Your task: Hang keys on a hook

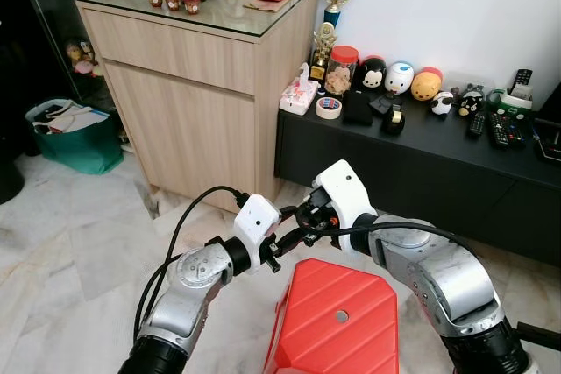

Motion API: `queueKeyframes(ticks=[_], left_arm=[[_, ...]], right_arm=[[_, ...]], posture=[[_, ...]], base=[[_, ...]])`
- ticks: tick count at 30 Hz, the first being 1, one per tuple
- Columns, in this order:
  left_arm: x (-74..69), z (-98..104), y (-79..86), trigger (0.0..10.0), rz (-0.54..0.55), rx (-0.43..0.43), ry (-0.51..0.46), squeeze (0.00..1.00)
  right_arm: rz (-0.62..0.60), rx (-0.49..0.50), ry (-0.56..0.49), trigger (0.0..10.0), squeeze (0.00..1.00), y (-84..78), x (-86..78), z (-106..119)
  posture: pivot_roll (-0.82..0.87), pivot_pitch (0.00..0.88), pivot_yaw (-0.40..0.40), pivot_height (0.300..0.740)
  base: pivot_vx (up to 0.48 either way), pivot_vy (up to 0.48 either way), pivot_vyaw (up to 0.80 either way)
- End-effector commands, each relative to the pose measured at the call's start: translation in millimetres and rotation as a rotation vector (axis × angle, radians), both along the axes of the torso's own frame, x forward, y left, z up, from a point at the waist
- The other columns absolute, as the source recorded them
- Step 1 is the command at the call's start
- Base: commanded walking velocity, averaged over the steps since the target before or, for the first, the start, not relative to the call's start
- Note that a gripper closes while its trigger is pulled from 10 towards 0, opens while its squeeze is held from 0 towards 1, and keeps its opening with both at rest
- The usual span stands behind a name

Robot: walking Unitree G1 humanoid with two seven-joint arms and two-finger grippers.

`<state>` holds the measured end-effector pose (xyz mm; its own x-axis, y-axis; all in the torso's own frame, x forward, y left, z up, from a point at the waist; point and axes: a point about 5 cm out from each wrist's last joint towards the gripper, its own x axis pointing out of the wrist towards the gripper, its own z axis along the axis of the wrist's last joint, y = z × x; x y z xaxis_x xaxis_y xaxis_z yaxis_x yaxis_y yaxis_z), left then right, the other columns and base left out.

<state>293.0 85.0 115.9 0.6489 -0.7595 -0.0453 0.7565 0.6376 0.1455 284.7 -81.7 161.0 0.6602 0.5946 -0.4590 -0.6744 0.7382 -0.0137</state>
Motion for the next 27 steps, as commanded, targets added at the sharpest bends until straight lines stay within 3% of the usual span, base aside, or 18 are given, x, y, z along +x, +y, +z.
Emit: queueKeyframes(ticks=[1, 12, 13, 14, 15, 24, 26, 27], left_arm=[[3.0, 3.2, -0.9, 10.0, 0.002, -0.001, -0.018, 0.0], [4.1, 3.7, -2.1, 10.0, 0.01, -0.013, -0.021, 0.0], [4.3, 3.7, -2.2, 6.7, 0.011, -0.012, -0.021, 0.0], [4.4, 3.4, -2.1, 1.1, 0.013, -0.013, -0.02, 0.0], [4.4, 3.2, -2.0, 0.0, 0.016, -0.015, -0.019, 0.0], [4.0, 1.9, -0.7, 0.0, 0.025, -0.026, -0.014, 0.0], [4.0, 2.2, -0.8, 0.4, 0.023, -0.027, -0.014, 0.0], [4.1, 2.5, -0.8, 5.7, 0.023, -0.027, -0.016, 0.0]], right_arm=[[0.004, 0.005, -0.009, 10.0, 0.0, 0.4, 0.4, 2.5], [0.0, 0.008, -0.007, 10.0, 0.0, 0.3, 0.4, 2.7], [-0.001, 0.008, -0.007, 10.0, 0.0, 0.3, 0.6, 2.8], [-0.002, 0.009, -0.007, 10.0, 0.0, 0.3, 0.7, 2.9], [-0.003, 0.01, -0.007, 10.0, 0.0, 0.3, 0.6, 2.9], [-0.004, 0.013, 0.0, 10.0, 0.0, 0.9, -0.4, 1.8], [-0.005, 0.013, 0.001, 10.0, 0.0, 1.0, -0.3, 1.8], [-0.005, 0.014, 0.001, 10.0, 0.0, 1.1, -0.4, 1.7]], posture=[[0.04, 0.0, -0.111, 0.74], [0.03, 0.0, -0.112, 0.74], [0.03, 0.0, -0.112, 0.74], [0.03, 0.0, -0.112, 0.74], [0.03, 0.0, -0.112, 0.74], [0.04, 0.0, -0.112, 0.74], [0.04, 0.0, -0.112, 0.74], [0.04, 0.0, -0.112, 0.74]], base=[[0.0, 0.0, 0.0], [0.0, 0.0, 0.0], [0.0, 0.0, 0.0], [0.0, 0.0, 0.0], [0.0, 0.0, 0.0], [0.0, 0.0, 0.0], [0.0, 0.0, 0.0], [0.0, 0.0, 0.0]])
